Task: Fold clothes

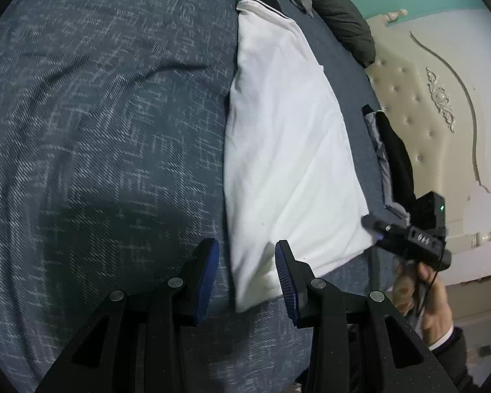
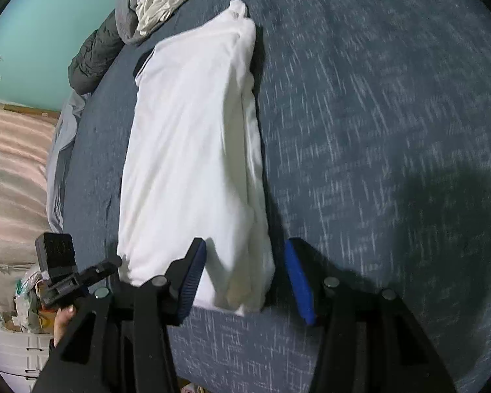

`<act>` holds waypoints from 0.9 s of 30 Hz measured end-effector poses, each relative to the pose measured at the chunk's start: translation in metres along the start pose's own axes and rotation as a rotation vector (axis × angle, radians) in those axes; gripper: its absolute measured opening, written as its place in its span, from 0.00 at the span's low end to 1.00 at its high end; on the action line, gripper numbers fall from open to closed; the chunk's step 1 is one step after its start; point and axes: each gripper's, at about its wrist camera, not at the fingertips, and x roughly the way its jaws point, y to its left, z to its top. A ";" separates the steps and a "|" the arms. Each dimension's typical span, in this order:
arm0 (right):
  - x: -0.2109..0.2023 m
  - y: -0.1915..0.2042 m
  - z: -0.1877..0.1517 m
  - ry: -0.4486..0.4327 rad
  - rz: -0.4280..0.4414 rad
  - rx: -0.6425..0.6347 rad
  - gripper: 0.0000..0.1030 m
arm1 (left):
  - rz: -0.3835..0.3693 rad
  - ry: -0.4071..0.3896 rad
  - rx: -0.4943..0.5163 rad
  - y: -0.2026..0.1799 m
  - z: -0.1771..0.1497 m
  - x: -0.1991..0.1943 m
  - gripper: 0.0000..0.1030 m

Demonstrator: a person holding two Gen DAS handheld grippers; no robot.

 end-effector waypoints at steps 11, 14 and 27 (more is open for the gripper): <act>0.012 0.014 -0.011 0.017 0.001 -0.016 0.45 | 0.006 0.028 -0.008 -0.010 -0.003 0.014 0.19; 0.016 0.018 -0.012 0.025 -0.010 -0.032 0.23 | -0.012 0.038 -0.026 -0.008 -0.005 0.017 0.08; -0.020 0.048 0.004 -0.078 0.126 -0.063 0.09 | -0.003 -0.027 0.081 -0.056 0.011 -0.033 0.04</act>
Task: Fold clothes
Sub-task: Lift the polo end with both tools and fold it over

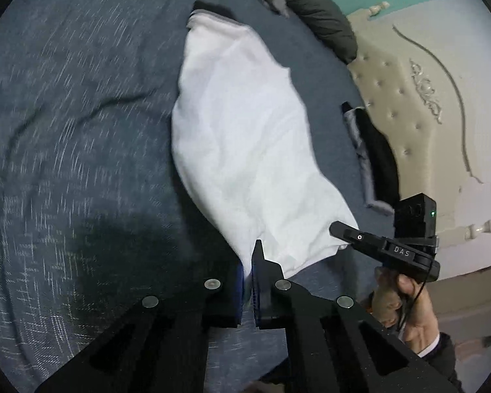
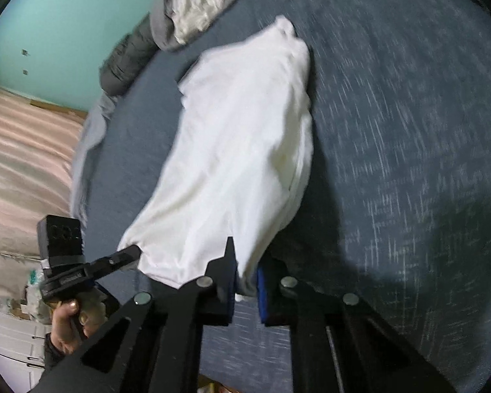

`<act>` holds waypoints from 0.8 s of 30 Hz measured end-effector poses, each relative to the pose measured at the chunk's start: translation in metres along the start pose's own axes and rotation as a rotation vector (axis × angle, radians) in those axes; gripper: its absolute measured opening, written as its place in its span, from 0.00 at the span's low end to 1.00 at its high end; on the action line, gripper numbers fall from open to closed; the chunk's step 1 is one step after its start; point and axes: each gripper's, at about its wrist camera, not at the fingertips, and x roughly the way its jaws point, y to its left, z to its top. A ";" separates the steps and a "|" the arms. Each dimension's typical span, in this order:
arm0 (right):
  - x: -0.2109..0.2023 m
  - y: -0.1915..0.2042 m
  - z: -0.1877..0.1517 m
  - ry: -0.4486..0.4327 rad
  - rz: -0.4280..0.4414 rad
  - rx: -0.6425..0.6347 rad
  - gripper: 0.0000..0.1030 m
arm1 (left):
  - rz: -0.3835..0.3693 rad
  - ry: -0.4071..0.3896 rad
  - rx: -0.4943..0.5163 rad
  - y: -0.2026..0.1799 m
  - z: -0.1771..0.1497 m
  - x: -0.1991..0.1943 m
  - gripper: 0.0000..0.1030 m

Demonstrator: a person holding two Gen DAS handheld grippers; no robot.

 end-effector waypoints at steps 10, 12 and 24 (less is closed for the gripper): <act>-0.079 0.041 0.044 -0.109 0.070 -0.017 0.09 | -0.026 -0.086 0.071 -0.067 0.038 -0.047 0.03; -0.095 0.051 0.054 -0.135 0.074 -0.031 0.09 | -0.035 -0.097 0.087 -0.081 0.046 -0.059 0.03; -0.176 0.089 0.095 -0.235 0.064 -0.101 0.09 | -0.065 -0.157 0.162 -0.164 0.089 -0.113 0.03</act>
